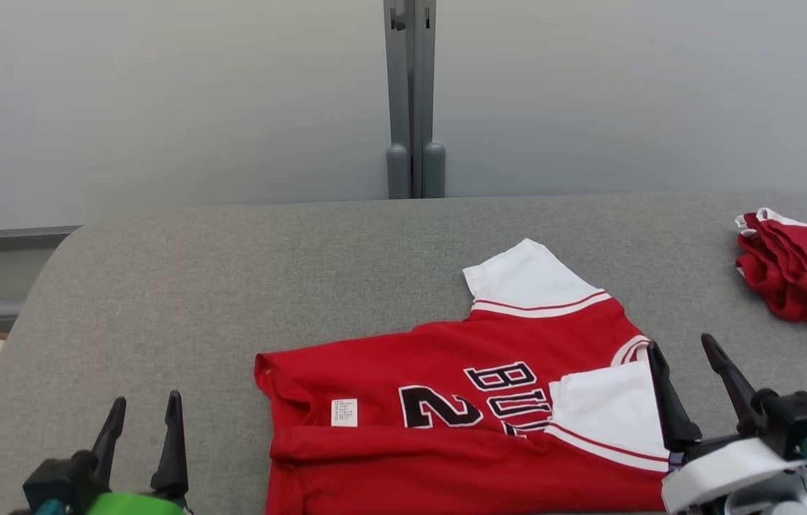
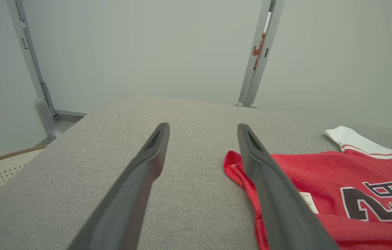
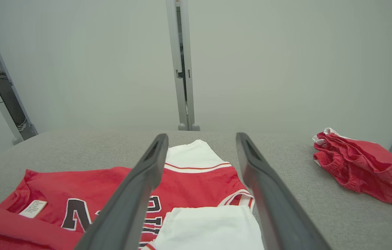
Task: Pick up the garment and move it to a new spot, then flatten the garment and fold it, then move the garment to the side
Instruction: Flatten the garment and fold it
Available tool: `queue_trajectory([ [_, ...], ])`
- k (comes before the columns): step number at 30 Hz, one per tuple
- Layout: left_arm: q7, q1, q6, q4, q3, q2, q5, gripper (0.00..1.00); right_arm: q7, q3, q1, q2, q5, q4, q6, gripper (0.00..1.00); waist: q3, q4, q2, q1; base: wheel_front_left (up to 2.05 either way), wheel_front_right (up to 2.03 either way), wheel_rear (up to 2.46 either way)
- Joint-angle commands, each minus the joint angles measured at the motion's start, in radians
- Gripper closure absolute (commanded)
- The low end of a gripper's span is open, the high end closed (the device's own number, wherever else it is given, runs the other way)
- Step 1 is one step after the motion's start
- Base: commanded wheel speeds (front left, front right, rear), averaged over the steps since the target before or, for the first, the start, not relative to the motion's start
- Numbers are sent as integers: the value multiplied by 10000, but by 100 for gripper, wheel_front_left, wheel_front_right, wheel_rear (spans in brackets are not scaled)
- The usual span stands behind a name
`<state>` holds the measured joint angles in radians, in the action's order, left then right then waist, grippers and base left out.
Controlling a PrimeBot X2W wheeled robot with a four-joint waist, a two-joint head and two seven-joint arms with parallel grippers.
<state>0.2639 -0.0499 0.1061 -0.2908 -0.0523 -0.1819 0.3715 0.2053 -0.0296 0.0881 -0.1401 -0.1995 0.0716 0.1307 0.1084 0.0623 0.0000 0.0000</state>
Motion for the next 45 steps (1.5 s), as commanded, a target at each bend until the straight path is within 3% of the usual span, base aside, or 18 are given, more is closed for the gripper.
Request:
queue_trajectory([
  [1,-41,419,68,-63,-50,-100,-32,0,-12,-65,-355,-113,68,93,2,0,-128,-47,0,0,0,0,0],
  [11,-986,3187,214,-1228,-1100,-298,36,0,-763,-879,-3803,-864,390,1737,2,0,-1091,22,0,0,0,0,0],
  [22,-1783,5560,256,-3361,-2967,-188,532,0,-711,-2106,-7555,-1259,333,4840,2,0,-2972,432,0,0,0,0,0],
  [38,-1637,6518,259,-5425,-4578,-1,1929,0,234,-3122,-9465,-1129,-144,8200,2,0,-3777,496,0,0,0,0,0],
  [39,-1716,6589,259,-5541,-4680,18,2037,33,260,-3211,-9528,-1146,-152,8353,2,0,-3803,485,0,0,0,0,0],
  [40,-1689,6678,259,-5596,-4764,19,2118,85,281,-3270,-9572,-1157,-169,8472,2,0,-3824,481,0,0,0,0,0],
  [41,-1664,6748,259,-5617,-4849,52,2231,100,299,-3327,-9621,-1165,-204,8572,2,0,-3850,482,0,0,0,0,0],
  [45,-1416,6957,260,-5532,-5227,49,2533,100,269,-3581,-9941,-1277,-292,9097,2,0,-3993,628,0,0,0,0,0],
])
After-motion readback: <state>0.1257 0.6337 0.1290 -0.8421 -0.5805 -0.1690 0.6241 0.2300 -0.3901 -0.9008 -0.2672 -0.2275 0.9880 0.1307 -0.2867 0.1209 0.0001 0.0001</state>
